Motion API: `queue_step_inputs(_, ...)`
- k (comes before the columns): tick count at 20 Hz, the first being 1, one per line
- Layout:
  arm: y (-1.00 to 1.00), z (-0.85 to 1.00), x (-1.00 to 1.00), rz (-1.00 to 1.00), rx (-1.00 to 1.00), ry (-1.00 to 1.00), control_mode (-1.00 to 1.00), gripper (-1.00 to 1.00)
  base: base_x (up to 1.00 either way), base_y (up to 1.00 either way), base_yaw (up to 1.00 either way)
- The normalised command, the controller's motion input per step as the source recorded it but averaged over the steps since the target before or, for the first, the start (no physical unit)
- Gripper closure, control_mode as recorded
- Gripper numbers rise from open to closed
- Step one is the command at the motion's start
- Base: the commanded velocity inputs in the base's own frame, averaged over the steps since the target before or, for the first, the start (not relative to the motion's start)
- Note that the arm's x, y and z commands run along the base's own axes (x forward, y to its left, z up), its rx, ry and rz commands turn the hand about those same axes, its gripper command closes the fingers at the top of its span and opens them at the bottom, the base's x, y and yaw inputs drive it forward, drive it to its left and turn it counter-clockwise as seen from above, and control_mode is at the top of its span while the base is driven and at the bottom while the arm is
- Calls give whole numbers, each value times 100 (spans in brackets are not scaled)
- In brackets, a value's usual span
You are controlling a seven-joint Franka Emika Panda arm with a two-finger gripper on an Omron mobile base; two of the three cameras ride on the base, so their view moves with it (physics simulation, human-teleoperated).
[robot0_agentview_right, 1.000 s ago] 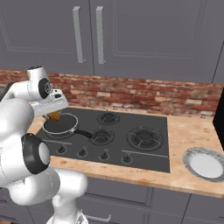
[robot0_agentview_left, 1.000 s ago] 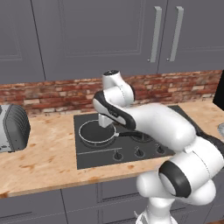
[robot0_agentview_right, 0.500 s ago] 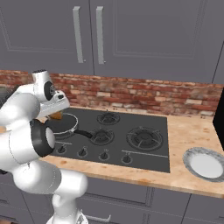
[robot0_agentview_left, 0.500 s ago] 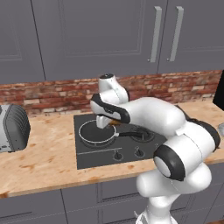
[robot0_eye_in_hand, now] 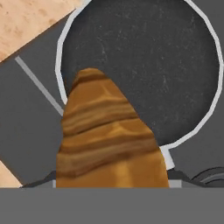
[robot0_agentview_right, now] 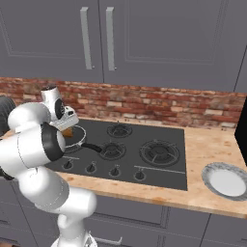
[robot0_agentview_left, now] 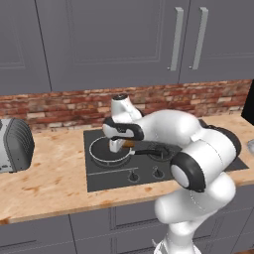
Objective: Pick the croissant and place it on the pan. Then turn on the stove to warm the croissant.
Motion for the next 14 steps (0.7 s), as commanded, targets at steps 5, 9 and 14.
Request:
queue_step_inputs(5, 5, -22, 33, 7, 1, 1, -100, 100, 0, 0, 0)
queue_step_inputs(9, 16, -23, 37, 6, 0, 3, -100, 100, 0, 0, 0)
queue_step_inputs(14, 22, -26, 38, 4, 0, 4, -100, 100, 0, 0, 0)
